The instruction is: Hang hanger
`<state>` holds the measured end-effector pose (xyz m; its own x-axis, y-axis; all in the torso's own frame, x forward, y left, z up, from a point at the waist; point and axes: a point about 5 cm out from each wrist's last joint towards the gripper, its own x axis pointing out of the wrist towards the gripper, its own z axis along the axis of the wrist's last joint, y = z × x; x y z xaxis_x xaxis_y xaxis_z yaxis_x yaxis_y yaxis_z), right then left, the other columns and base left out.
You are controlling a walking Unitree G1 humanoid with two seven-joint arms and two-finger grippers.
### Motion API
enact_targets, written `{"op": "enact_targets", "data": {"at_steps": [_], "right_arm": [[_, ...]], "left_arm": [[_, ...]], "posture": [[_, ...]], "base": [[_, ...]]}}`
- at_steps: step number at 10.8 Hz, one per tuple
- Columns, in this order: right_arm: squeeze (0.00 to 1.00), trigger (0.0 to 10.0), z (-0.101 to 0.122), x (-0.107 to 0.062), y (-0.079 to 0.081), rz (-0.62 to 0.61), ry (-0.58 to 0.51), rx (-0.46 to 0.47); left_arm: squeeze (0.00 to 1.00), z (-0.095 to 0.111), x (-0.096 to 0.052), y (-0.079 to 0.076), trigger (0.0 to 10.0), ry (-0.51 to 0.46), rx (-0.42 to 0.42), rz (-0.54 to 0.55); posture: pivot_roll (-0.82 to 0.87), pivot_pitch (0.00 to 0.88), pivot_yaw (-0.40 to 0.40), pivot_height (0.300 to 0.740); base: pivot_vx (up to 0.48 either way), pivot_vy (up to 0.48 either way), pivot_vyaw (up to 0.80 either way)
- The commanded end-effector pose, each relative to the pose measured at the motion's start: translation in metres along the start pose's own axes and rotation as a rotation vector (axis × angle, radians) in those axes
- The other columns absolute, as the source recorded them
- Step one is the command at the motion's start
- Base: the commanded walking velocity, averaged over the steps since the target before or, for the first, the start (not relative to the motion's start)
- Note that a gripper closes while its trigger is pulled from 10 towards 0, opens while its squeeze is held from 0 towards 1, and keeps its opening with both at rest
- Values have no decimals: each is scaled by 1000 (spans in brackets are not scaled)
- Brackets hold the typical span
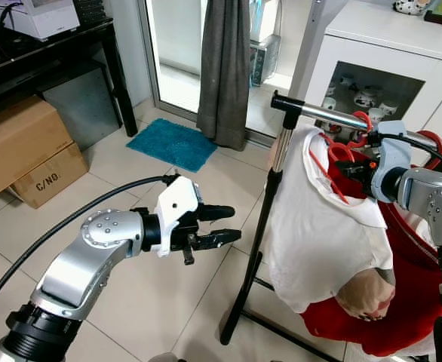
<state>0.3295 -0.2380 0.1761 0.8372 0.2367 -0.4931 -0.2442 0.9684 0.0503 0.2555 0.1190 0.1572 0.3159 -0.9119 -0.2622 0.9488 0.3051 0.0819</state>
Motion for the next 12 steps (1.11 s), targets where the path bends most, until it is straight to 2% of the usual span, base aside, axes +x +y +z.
{"op": "enact_targets", "data": {"at_steps": [1,6,8,9,10,11,12], "right_arm": [[0,0,6,-1,1,5,-31,-12],[0,0,17,-21,3,-16,-103,-29],[0,0,18,-33,9,-21,-118,-47],[0,0,7,-36,17,-6,-91,-54],[0,0,-8,-38,24,-1,-68,-26],[0,0,-18,-38,29,0,-59,0],[0,0,-39,-38,44,2,-45,60]], "left_arm": [[0,2,-1,1,10000,3,23,12],[0,4,1,-1,10000,-15,28,24],[0,3,0,1,10000,-9,31,23],[0,0,1,3,10000,2,24,62],[0,-6,3,7,10000,20,22,149],[0,-9,4,8,10000,20,29,187],[0,-15,6,10,10000,29,17,273]], "posture": [[-8,0,-11,740],[-19,0,2,740],[-24,0,14,740],[-25,0,16,740],[-27,0,16,740],[-27,0,15,740],[-28,0,10,740]], "base": [[0,0,0],[0,0,0],[0,0,0],[0,0,0],[0,0,0],[0,0,0],[0,0,0]]}}
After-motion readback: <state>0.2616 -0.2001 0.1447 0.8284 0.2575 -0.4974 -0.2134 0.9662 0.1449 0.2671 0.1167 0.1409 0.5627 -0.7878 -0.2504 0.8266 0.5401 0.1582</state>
